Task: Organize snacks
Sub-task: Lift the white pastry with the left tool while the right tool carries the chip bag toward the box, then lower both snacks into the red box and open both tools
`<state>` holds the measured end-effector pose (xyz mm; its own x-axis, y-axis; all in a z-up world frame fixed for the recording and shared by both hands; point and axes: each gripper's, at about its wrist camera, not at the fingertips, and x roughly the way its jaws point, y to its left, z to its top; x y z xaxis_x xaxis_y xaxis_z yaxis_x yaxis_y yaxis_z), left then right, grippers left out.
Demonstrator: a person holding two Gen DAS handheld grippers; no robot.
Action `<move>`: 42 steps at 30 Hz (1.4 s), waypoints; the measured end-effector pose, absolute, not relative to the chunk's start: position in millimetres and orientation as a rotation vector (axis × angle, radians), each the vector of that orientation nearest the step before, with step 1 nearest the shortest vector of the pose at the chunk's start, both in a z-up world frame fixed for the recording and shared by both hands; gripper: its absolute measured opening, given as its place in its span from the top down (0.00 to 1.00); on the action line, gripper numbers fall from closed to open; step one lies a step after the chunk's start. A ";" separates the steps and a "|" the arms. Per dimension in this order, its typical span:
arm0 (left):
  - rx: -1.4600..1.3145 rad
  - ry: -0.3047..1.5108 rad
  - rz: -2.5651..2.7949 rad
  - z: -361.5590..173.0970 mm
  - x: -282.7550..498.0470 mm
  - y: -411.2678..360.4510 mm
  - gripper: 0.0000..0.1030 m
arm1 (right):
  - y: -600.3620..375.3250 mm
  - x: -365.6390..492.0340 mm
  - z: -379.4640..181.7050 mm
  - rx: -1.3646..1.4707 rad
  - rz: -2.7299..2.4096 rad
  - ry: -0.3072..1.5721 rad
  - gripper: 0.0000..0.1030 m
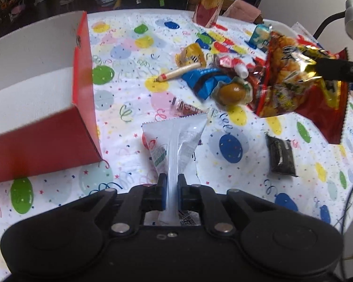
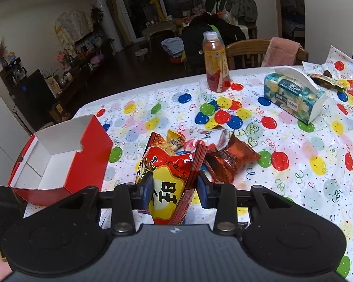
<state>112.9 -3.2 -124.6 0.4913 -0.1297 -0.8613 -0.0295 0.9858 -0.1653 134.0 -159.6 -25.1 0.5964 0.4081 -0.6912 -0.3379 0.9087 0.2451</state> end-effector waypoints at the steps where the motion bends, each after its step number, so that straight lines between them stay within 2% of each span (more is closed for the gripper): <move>1: -0.167 1.049 -0.066 -119.7 111.0 -1.9 0.95 | -156.3 133.4 -23.3 0.088 0.437 0.821 0.64; 11: -0.193 0.929 -0.084 -55.4 91.3 23.6 0.95 | -118.8 129.0 -4.4 0.067 0.487 0.770 0.64; 22: -0.200 0.798 0.041 -2.0 83.5 93.6 0.95 | -48.1 126.2 9.8 0.030 0.586 0.724 0.64; 33: -0.171 0.810 0.189 -12.2 102.3 168.8 0.94 | 48.1 127.7 0.6 -0.072 0.682 0.714 0.64; 42: -0.150 0.886 0.254 -40.8 117.3 216.2 0.94 | 106.1 143.4 -36.8 -0.153 0.692 0.786 0.64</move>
